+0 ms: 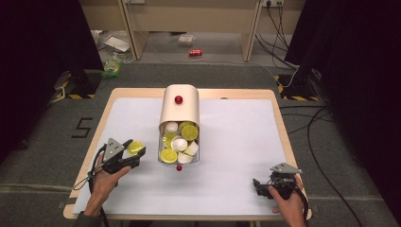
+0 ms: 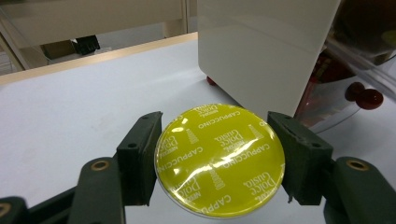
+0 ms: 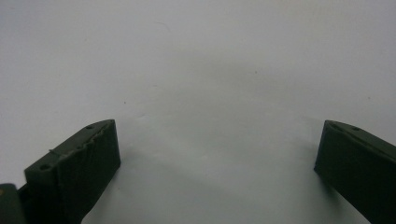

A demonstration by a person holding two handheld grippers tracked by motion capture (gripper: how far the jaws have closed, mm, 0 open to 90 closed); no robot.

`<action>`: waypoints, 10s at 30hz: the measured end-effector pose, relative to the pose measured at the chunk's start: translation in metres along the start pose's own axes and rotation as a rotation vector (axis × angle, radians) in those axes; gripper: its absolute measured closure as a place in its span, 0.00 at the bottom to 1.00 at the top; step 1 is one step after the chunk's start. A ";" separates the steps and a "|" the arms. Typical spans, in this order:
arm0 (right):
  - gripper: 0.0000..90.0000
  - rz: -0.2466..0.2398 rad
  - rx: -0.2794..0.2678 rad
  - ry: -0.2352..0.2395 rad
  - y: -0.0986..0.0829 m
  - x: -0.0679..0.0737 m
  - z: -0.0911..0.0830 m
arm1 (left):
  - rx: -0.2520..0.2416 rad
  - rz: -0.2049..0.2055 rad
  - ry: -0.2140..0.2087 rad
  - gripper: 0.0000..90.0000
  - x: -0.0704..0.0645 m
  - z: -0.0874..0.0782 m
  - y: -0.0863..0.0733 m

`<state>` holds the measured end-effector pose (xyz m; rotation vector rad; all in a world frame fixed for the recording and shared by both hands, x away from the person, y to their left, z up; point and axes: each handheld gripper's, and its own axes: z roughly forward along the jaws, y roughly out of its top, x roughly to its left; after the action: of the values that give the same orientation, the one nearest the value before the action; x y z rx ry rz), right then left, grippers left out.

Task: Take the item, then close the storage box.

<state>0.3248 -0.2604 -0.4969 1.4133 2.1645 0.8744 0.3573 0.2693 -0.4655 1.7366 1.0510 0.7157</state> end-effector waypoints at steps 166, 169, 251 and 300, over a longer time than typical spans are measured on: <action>0.00 -0.001 0.000 -0.002 0.000 0.000 0.000 | -0.021 0.087 -0.127 0.17 -0.064 -0.048 -0.001; 0.00 -0.001 0.000 -0.001 0.000 0.000 0.000 | -0.022 0.087 -0.127 0.17 -0.066 -0.047 0.000; 0.00 -0.001 0.000 -0.001 0.000 0.000 0.000 | -0.043 0.097 -0.107 0.07 -0.081 -0.023 0.023; 0.00 -0.001 0.000 -0.002 0.000 0.000 0.000 | -0.055 0.059 -0.106 0.06 -0.071 0.006 0.040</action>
<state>0.3248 -0.2603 -0.4969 1.4128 2.1641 0.8722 0.3428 0.1963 -0.4313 1.7451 0.9033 0.6760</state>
